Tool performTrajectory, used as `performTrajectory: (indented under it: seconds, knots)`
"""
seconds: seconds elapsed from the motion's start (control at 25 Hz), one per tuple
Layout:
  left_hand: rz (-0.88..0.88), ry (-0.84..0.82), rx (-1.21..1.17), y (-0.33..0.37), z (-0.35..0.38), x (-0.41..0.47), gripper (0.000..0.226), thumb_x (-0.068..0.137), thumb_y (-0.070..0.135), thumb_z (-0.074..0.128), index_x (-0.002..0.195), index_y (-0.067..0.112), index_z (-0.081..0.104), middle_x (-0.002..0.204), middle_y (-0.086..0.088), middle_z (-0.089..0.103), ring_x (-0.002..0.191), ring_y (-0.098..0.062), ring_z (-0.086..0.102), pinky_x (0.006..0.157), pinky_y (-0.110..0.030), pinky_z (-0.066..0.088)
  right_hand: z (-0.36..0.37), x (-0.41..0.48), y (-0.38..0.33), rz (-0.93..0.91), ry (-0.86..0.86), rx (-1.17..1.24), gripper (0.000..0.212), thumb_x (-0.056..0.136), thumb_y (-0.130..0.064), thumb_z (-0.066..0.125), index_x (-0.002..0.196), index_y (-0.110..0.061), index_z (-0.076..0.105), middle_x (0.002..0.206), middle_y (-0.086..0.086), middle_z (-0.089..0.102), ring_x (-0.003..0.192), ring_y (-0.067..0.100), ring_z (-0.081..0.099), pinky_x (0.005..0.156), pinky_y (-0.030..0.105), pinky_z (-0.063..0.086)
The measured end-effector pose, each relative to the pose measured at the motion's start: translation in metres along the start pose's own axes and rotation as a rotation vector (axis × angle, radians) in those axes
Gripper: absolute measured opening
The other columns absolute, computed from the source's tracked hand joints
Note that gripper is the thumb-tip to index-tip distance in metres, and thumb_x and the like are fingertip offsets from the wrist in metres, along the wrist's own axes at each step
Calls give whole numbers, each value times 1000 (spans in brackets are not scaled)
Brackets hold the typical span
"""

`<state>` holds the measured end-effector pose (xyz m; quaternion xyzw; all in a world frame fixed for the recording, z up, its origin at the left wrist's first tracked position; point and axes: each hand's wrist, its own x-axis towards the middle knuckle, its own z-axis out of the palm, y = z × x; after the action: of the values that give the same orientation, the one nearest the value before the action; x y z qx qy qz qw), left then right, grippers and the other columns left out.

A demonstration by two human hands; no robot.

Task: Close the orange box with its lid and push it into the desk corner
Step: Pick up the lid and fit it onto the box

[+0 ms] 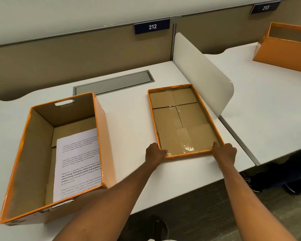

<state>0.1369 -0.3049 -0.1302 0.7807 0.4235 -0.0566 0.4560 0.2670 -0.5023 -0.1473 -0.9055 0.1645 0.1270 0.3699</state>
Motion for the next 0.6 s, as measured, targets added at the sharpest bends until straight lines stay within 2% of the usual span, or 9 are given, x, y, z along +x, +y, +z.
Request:
performTrajectory:
  seconds: [0.08,0.16,0.24,0.28,0.36,0.44,0.48,0.52,0.6]
  knots:
    - [-4,30,40,-1,-2,2,9,77,8,65,80,6,56,85,-11,58,77,-26,54,66,-34,44,1,5,-2,35,-12,34,48,96,-33,49,124,6,50,128,28,47,105,42,56,84,46,49]
    - [-20,29,93,1,-5,5,24,76,2,64,64,9,44,72,-8,53,71,-26,54,58,-29,39,1,8,-8,89,-12,152,40,98,-27,43,121,5,50,125,27,49,98,38,57,80,45,50]
    - [-54,-12,128,6,-12,3,33,76,0,63,60,12,37,64,-3,45,61,-20,50,51,-26,36,2,4,-18,110,-39,385,29,96,-19,41,117,0,49,118,21,53,91,34,57,79,47,55]
    - [-52,-21,134,11,-17,1,30,78,3,63,62,11,39,66,-2,46,63,-20,51,52,-26,36,2,-1,-26,103,-52,509,23,94,-15,41,112,-3,49,112,17,53,89,32,56,76,49,57]
    - [22,40,183,25,-31,-2,16,84,16,63,79,5,52,83,-10,57,85,-30,60,64,-32,43,0,-15,-44,50,-21,629,11,90,-12,41,98,-7,48,97,12,51,80,30,53,68,45,57]
    - [149,166,126,43,-49,-4,36,89,31,61,100,-3,60,101,-19,62,100,-34,60,79,-39,47,-1,-37,-64,-65,70,616,5,86,-13,42,88,-10,46,83,9,48,69,27,49,68,46,54]
    - [216,188,24,56,-60,-8,40,90,36,59,99,-3,63,96,-20,63,95,-30,61,82,-41,49,-1,-50,-73,-142,122,605,7,85,-15,42,88,-11,47,80,7,49,68,25,49,70,46,54]
    - [270,182,-111,70,-71,-11,41,90,39,59,90,-2,64,85,-19,60,84,-28,60,82,-44,50,-3,-64,-82,-231,175,605,11,84,-16,44,92,-9,49,76,3,52,67,19,53,71,40,53]
    - [310,119,-317,97,-92,-22,39,88,45,58,78,8,61,76,-17,55,71,-25,54,75,-47,52,-4,-94,-99,-415,270,600,23,86,-17,51,106,-5,56,71,-7,54,63,-1,56,62,9,45]
